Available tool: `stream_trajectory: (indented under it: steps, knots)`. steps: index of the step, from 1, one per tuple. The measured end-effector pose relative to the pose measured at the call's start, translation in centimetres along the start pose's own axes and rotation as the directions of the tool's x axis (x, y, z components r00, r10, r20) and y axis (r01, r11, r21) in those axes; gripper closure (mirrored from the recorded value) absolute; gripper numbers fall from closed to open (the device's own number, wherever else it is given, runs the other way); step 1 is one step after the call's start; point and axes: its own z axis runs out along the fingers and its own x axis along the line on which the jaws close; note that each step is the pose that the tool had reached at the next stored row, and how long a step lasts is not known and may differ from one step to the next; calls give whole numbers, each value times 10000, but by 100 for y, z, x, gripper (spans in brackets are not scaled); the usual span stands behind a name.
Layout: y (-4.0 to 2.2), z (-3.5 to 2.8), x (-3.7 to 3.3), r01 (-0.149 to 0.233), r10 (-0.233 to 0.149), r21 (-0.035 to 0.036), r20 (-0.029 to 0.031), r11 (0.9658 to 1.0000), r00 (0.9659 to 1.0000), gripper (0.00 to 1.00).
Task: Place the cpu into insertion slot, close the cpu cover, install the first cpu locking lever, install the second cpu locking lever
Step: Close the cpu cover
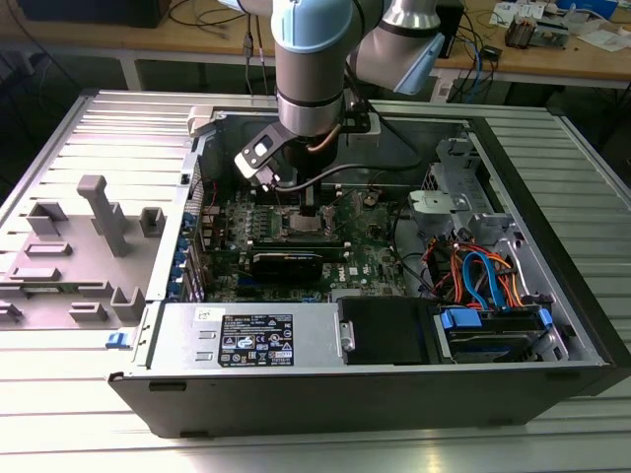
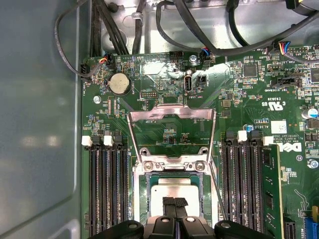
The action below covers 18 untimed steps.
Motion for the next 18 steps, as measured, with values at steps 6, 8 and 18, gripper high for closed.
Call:
stream_trajectory:
  steps: [6,8,18]
  knots:
    - [1,-28,2,1,-1,1,1,10000,10000,89]
    - [2,-52,4,0,0,1,1,10000,10000,89]
    - [14,-248,20,16,-16,24,177,10000,9998,89]
